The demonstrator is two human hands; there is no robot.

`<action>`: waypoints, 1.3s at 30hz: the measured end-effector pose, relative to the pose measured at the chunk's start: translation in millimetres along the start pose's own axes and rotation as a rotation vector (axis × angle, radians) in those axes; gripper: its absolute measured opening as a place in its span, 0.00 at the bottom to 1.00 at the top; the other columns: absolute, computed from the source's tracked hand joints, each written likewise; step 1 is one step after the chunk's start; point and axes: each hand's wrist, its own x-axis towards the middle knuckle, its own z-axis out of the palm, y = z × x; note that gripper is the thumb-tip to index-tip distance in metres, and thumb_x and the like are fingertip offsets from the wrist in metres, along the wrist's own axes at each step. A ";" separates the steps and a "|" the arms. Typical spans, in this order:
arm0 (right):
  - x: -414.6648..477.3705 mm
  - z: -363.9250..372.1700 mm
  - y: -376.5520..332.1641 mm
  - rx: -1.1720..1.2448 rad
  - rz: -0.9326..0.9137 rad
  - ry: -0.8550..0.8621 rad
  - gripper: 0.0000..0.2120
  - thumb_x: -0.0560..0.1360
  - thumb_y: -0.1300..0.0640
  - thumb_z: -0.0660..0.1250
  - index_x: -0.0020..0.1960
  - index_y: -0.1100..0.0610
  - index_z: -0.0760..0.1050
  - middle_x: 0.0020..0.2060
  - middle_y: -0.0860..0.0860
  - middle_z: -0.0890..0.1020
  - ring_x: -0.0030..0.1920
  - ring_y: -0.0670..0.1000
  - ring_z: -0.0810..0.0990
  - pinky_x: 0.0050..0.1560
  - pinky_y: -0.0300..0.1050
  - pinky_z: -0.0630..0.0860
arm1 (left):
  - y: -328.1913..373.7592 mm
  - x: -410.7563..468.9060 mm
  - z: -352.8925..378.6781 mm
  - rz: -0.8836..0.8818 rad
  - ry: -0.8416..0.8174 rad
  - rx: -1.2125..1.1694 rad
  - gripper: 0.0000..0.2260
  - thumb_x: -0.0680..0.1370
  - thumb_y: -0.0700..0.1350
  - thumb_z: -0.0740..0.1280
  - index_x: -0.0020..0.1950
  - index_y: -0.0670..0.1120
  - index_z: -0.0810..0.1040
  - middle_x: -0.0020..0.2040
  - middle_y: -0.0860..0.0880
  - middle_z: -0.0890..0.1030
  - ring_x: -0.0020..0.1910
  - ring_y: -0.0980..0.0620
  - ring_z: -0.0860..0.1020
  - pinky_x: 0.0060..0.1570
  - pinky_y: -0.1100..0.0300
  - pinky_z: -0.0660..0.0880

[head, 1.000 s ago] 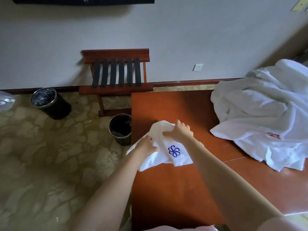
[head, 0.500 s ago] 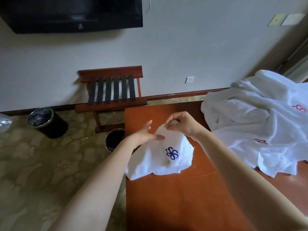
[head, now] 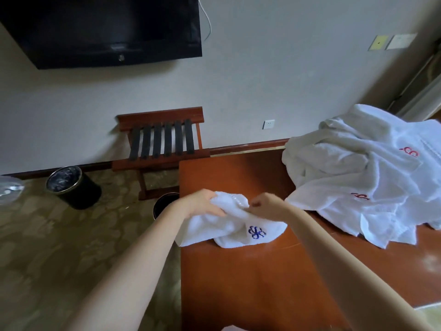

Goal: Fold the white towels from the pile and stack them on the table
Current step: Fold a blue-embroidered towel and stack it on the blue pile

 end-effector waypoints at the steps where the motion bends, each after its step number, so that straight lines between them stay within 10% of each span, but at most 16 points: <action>1: -4.6 12.4 -4.7 -0.116 0.016 -0.147 0.14 0.73 0.45 0.61 0.30 0.46 0.75 0.31 0.45 0.71 0.34 0.47 0.68 0.36 0.40 0.64 | -3.8 -3.2 9.6 -0.063 -0.064 0.083 0.22 0.66 0.60 0.74 0.46 0.43 0.78 0.37 0.56 0.74 0.37 0.57 0.73 0.37 0.64 0.68; 5: -17.8 61.7 -13.5 -0.204 -0.043 -0.590 0.18 0.76 0.46 0.65 0.64 0.48 0.75 0.54 0.49 0.81 0.46 0.50 0.81 0.46 0.38 0.74 | -26.1 -4.6 42.7 -0.245 -0.027 -0.017 0.28 0.65 0.73 0.62 0.47 0.51 0.80 0.41 0.52 0.81 0.41 0.53 0.79 0.43 0.59 0.73; 7: -15.8 66.1 -11.1 -0.082 -0.035 -0.662 0.17 0.77 0.51 0.65 0.66 0.51 0.73 0.55 0.50 0.82 0.43 0.50 0.84 0.42 0.37 0.76 | -37.6 1.4 51.9 -0.231 0.135 -0.092 0.26 0.70 0.70 0.60 0.45 0.48 0.79 0.44 0.48 0.83 0.44 0.49 0.81 0.48 0.55 0.75; 13: 19.9 49.7 11.2 0.085 0.011 0.227 0.06 0.74 0.54 0.67 0.50 0.53 0.77 0.43 0.50 0.80 0.49 0.55 0.81 0.45 0.45 0.74 | -52.9 11.6 76.1 -0.212 0.174 0.051 0.18 0.76 0.59 0.64 0.55 0.46 0.74 0.53 0.48 0.78 0.52 0.49 0.76 0.49 0.57 0.73; 19: 19.5 94.5 46.6 -0.067 0.167 -0.095 0.39 0.70 0.34 0.66 0.74 0.49 0.57 0.69 0.50 0.69 0.69 0.55 0.66 0.64 0.51 0.65 | -67.9 6.2 101.5 -0.189 -0.003 0.198 0.33 0.75 0.59 0.67 0.74 0.45 0.63 0.71 0.46 0.67 0.69 0.46 0.67 0.67 0.52 0.67; 28: -10.2 112.4 55.7 -0.018 0.228 -0.066 0.31 0.71 0.35 0.66 0.64 0.55 0.68 0.58 0.54 0.71 0.61 0.57 0.69 0.59 0.55 0.71 | -80.9 7.7 108.8 -0.238 0.129 0.301 0.18 0.73 0.57 0.62 0.59 0.49 0.73 0.64 0.48 0.71 0.61 0.45 0.72 0.60 0.51 0.71; 34: -7.4 99.1 8.1 0.086 0.248 0.234 0.18 0.71 0.39 0.67 0.45 0.54 0.73 0.36 0.47 0.76 0.37 0.50 0.74 0.31 0.43 0.65 | -60.7 7.9 86.4 -0.193 0.394 0.140 0.10 0.76 0.42 0.59 0.49 0.41 0.79 0.50 0.43 0.80 0.50 0.44 0.77 0.49 0.52 0.74; 39: -12.6 85.9 -2.6 0.060 0.045 0.322 0.06 0.75 0.55 0.67 0.47 0.57 0.73 0.43 0.52 0.78 0.44 0.57 0.76 0.37 0.46 0.68 | -21.9 14.9 51.6 0.034 0.410 0.205 0.17 0.75 0.37 0.61 0.63 0.47 0.75 0.66 0.48 0.72 0.65 0.48 0.69 0.61 0.57 0.68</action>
